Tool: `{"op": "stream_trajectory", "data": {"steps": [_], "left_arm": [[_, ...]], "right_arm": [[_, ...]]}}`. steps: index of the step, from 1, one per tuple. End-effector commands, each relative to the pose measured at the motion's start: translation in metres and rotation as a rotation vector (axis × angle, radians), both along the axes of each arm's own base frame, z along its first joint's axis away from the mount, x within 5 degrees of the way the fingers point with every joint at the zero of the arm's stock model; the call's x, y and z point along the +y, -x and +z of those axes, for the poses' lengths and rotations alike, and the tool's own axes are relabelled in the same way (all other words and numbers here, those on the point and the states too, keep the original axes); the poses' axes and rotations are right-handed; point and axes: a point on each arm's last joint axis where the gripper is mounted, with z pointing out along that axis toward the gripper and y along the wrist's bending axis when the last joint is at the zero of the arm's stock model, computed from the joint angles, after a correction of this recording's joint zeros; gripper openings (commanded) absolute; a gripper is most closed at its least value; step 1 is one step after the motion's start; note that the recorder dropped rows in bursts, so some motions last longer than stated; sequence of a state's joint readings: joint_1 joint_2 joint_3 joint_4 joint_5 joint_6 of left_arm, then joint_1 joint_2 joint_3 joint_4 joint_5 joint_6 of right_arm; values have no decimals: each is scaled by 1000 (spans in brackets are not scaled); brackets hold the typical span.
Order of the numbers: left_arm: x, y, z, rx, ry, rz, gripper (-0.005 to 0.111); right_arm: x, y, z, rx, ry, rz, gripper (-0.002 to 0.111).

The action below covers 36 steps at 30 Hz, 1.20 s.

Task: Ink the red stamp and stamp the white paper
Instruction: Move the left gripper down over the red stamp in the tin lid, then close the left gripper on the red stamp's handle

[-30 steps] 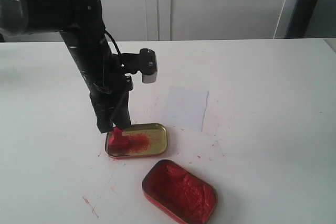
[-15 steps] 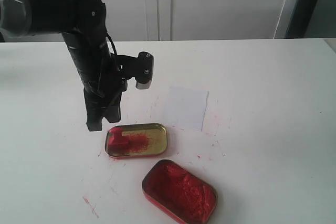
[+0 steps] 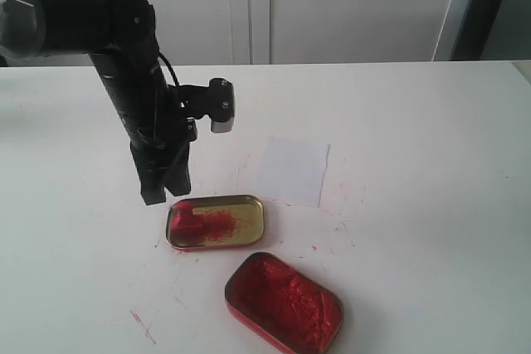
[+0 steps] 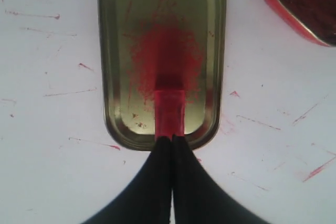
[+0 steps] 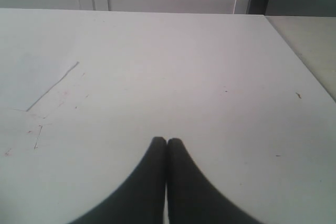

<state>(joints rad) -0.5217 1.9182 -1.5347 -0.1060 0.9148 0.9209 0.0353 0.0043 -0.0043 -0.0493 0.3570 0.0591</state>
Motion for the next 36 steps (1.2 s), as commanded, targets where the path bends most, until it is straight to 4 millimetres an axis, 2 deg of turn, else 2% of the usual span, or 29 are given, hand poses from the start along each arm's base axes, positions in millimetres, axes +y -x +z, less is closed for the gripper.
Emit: {"op": "stream_trajectory", "data": {"steps": [1,8,11,16,19,27,36], "left_arm": [[6,-1,2,31,11,20,0],[7,-1,2,12,6,-62,1],[7,-1,2,6,5,-89,13],[7,-1,2,2,2,-102,38],[6,-2,-4,16,-4,-102,47],[1,-7,-32,92,-18,-90,48],[2,-6,-44,117,-24,-69,48]], "right_arm": [[0,0,-1,-8,3,4,0],[0,0,-1,-8,3,4,0],[0,0,-1,-8,3,4,0],[0,0,-1,-8,3,4,0],[0,0,-1,-8,3,4,0],[0,0,-1,-8,3,4,0],[0,0,-1,-8,3,4,0]]}}
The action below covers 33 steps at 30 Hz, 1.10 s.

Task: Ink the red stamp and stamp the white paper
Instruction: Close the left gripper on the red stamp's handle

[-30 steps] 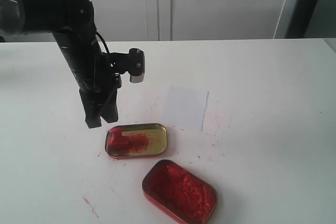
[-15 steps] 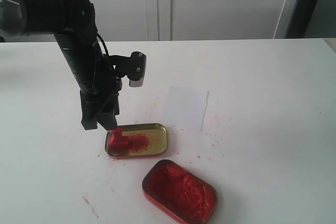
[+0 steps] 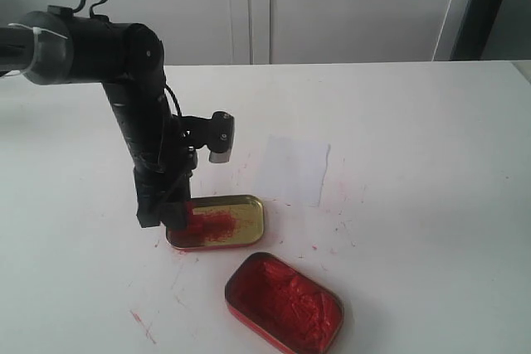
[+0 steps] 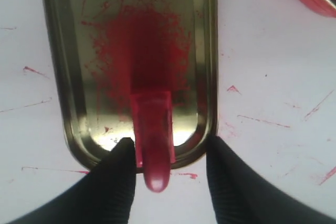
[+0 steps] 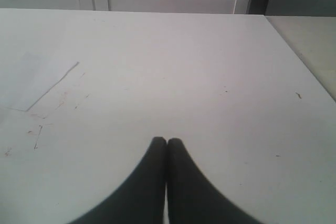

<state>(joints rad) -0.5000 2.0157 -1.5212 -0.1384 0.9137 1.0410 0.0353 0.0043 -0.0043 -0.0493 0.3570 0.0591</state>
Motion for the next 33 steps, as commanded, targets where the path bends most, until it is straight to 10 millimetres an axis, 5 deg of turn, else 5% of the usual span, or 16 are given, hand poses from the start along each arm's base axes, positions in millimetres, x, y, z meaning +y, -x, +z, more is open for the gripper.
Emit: {"op": "stream_trajectory", "data": {"steps": [1,33], "left_arm": [[0,3,-2,25,4,21,48],[-4,-4,-17,15,8,92,48]], "right_arm": [[0,0,-1,-8,3,4,0],[0,0,-1,-8,3,4,0]]}}
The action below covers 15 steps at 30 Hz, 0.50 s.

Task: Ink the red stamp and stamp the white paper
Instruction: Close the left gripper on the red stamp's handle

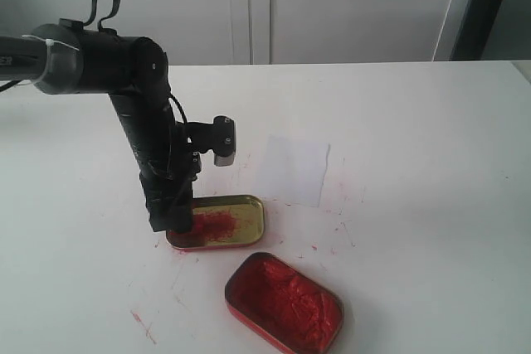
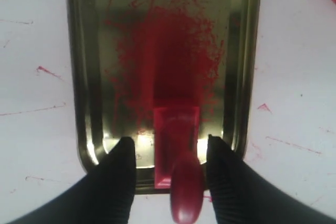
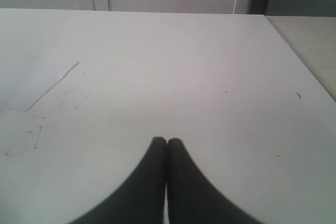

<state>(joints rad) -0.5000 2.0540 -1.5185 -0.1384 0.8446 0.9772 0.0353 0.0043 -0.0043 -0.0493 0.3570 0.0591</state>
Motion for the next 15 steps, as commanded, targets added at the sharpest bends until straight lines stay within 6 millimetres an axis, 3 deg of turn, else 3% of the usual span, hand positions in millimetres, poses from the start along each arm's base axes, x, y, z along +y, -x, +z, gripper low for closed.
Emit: {"op": "stream_trajectory", "data": {"steps": [1,7,15], "left_arm": [[0,3,-1,29,4,17,48],[0,3,-1,28,5,17,42],[0,3,-1,25,1,14,8]], "right_arm": [[0,0,-1,-8,3,4,0],[0,0,-1,-8,3,4,0],[0,0,-1,-8,3,4,0]]}}
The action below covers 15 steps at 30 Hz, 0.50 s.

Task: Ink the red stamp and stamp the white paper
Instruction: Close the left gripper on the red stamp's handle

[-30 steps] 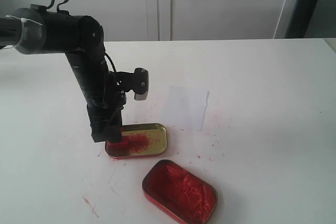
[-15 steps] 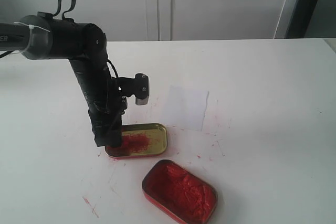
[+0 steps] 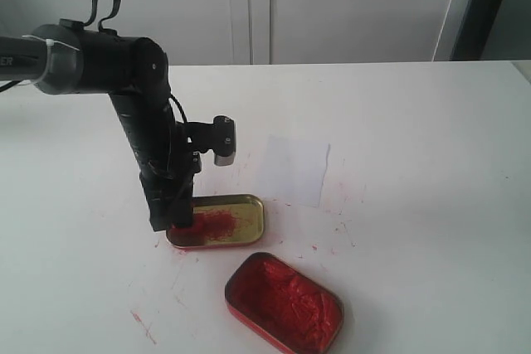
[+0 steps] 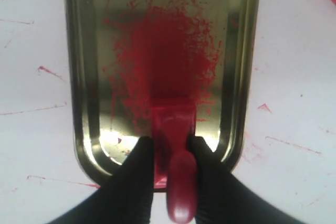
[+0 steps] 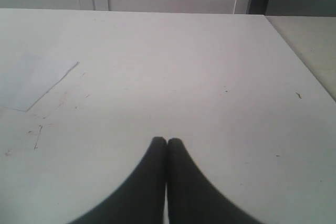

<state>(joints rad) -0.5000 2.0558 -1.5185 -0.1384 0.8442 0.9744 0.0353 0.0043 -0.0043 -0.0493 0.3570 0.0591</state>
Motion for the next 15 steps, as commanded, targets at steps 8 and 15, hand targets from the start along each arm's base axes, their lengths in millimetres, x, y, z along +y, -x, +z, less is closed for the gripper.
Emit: {"op": "stream_trajectory", "data": {"steps": [8,15], "left_arm": [[1,4,10,6,10,19,0],[2,7,25,-13,26,58,0]], "right_arm": [[0,0,-1,-8,3,4,0],[0,0,-1,-8,3,4,0]]}}
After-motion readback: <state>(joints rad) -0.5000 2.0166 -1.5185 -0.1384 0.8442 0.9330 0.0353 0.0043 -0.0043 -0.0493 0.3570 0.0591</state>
